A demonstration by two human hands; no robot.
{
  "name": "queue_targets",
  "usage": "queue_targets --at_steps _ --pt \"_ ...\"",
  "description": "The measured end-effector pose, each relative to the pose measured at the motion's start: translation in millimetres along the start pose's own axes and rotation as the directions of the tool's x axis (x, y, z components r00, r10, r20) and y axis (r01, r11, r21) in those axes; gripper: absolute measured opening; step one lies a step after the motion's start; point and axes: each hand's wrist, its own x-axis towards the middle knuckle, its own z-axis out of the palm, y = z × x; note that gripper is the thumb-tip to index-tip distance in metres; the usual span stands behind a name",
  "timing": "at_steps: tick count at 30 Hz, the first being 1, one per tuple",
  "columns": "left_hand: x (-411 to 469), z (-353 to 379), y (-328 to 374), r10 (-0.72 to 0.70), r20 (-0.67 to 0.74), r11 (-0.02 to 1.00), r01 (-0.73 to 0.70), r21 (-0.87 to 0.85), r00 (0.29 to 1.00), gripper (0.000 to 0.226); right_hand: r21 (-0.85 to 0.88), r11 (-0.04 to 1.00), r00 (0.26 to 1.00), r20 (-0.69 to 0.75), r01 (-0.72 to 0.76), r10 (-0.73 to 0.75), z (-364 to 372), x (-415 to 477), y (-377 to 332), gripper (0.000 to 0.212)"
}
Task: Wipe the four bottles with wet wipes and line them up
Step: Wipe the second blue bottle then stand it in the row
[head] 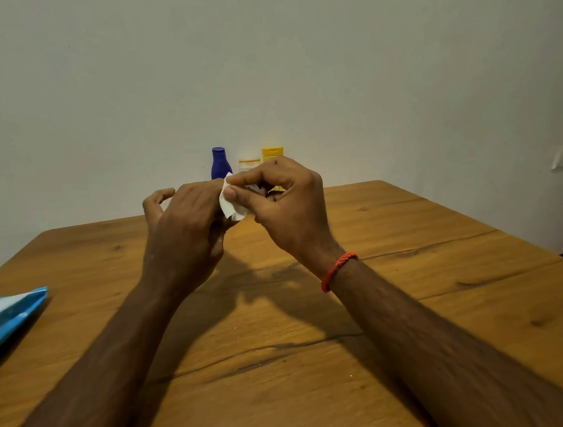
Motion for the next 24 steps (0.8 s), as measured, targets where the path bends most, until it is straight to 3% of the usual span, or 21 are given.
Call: queue_targets --at_steps 4,8,12,19,24 --pt "-2 0 -1 -0.063 0.018 0.998 0.063 0.009 0.998 0.035 0.034 0.998 0.997 0.055 -0.048 0.047 0 -1 2 0.021" --pt "-4 1 -5 -0.094 0.047 0.996 0.094 0.002 0.994 0.037 0.04 0.997 0.976 0.207 0.064 -0.071 5 -7 0 0.019" --pt "-4 6 -2 -0.073 0.018 0.996 0.074 -0.04 0.997 0.029 0.055 0.993 0.985 0.132 0.103 -0.11 6 -8 -3 0.019" --pt "-4 6 -2 -0.075 0.017 0.991 0.077 -0.111 0.997 0.037 0.081 0.983 0.986 0.018 -0.165 0.164 -4 0 3 0.015" --pt "1 8 0 -0.164 0.052 0.938 0.172 -0.302 0.985 0.039 0.053 0.958 0.959 0.026 -0.283 0.282 -9 3 15 0.008"
